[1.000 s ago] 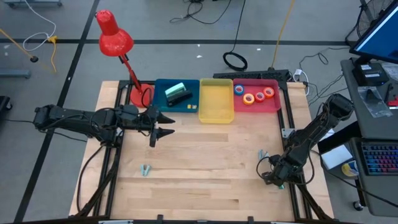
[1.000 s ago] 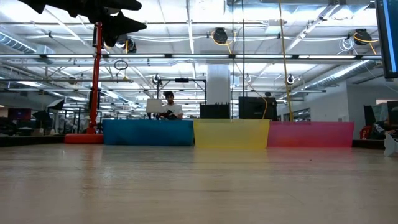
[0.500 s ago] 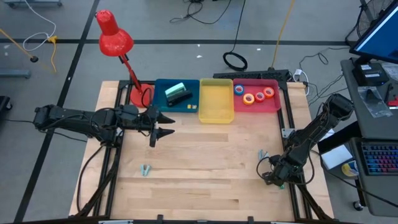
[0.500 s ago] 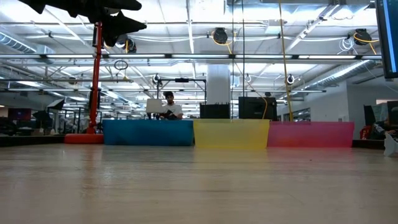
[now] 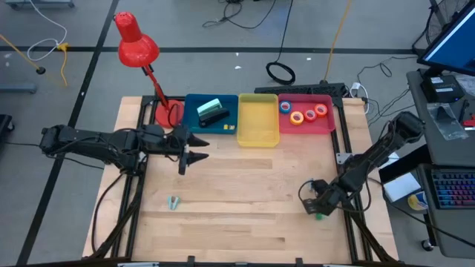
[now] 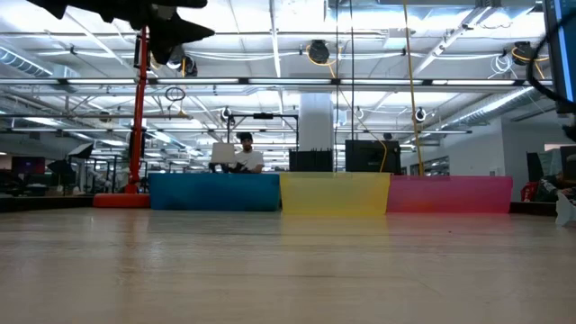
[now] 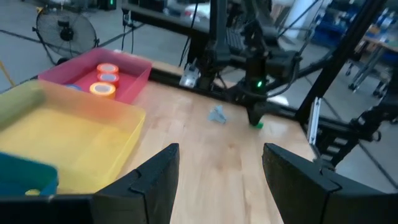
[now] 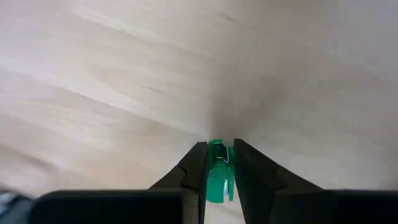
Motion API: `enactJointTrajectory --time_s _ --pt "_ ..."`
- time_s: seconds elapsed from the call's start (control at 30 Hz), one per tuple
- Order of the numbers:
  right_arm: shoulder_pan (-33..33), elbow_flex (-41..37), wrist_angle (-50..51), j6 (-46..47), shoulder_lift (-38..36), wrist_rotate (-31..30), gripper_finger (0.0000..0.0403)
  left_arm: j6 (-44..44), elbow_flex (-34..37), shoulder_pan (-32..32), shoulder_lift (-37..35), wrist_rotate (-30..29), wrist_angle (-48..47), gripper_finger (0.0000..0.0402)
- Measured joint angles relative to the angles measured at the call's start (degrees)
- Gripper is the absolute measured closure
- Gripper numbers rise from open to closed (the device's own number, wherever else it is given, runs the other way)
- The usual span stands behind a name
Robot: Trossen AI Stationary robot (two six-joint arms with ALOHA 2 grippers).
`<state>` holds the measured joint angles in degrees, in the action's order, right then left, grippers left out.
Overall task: Pick and place Stapler, Stapler remover, tape
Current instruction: Put the small green stapler into the blue bin
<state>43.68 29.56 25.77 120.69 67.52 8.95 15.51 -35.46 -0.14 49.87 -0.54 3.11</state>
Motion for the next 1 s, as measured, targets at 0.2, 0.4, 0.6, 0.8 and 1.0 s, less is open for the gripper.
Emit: enactJointTrajectory --time_s 0.2,0.4,0.6,0.8,1.0 --pt "-4.5 0.0 -6.9 -4.9 -5.0 -10.9 0.0351 3.1 0.0 0.0 0.0 0.0 6.6 0.0174" --pt "-10.7 0.0 -18.9 -14.5 -9.8 -22.8 0.0351 6.3 0.0 -0.5 3.1 0.4 12.8 0.0174" --pt "-19.5 0.0 -36.0 -29.7 -11.4 -27.0 0.0351 11.6 0.0 -2.5 11.5 0.5 21.8 0.0174" --pt "-27.8 0.0 -53.1 -42.8 -9.4 -25.2 0.0351 17.6 -0.5 -3.0 20.1 0.6 30.6 0.0174" --pt "-32.2 0.0 -60.5 -48.0 -6.4 -22.1 0.0351 26.0 -0.6 -2.5 26.4 3.7 41.3 0.0174"
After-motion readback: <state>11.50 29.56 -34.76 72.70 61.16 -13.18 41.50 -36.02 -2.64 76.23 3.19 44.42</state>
